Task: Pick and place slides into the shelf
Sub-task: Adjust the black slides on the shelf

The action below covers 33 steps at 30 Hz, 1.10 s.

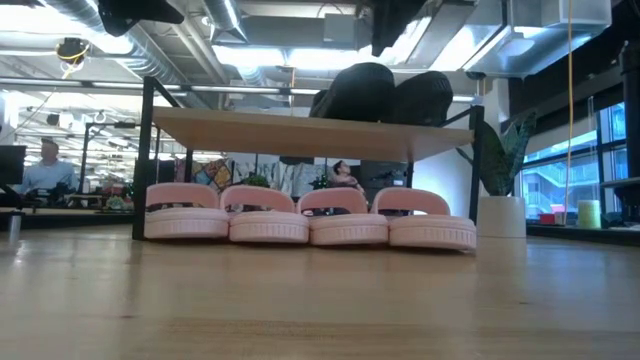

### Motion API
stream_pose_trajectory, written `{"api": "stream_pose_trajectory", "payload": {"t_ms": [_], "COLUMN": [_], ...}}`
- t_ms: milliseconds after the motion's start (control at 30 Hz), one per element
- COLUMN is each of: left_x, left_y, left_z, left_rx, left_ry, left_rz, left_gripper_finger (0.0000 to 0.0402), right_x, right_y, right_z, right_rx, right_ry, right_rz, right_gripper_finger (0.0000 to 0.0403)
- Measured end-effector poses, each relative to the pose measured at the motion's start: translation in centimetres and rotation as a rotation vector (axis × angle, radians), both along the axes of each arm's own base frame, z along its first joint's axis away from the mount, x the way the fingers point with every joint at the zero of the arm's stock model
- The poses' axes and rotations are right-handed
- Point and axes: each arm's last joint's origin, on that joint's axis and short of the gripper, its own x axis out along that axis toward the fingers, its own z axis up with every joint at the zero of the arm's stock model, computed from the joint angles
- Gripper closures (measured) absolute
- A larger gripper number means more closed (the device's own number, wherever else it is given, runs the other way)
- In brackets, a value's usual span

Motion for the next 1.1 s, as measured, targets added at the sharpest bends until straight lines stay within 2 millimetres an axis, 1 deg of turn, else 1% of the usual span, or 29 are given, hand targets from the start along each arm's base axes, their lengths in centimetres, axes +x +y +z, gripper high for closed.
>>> {"api": "stream_pose_trajectory", "payload": {"t_ms": [133, 333, 500, 767, 967, 1100], "left_x": [0.0, 0.0, 0.0, 0.0, 0.0, 0.0], "left_y": [0.0, 0.0, 0.0, 0.0, 0.0, 0.0], "left_z": [0.0, 0.0, 0.0, 0.0, 0.0, 0.0], "left_rx": [0.000, 0.000, -0.001, -0.001, 0.000, 0.000], "left_ry": [0.000, 0.000, -0.001, -0.001, 0.000, 0.000], "left_rz": [0.000, 0.000, 0.000, 0.000, 0.000, 0.000], "left_gripper_finger": [0.0196, 0.0196, 0.0196, 0.0196, 0.0196, 0.0196], "right_x": [0.3, 0.5, 0.7, 0.8, 0.9, 1.1], "right_y": [-0.1, 0.0, 0.1, 0.0, 0.0, -0.1], "right_z": [0.1, 0.0, -0.7, -2.5, -2.6, -2.6], "right_rx": [-0.062, -0.046, -0.031, -0.049, -0.052, -0.051], "right_ry": [-0.030, -0.024, -0.016, 0.022, 0.010, -0.003], "right_rz": [0.031, 0.076, 0.091, 0.087, 0.086, 0.086], "right_gripper_finger": [0.0200, 0.0229, 0.0255, 0.0290, 0.0318, 0.0329]}}
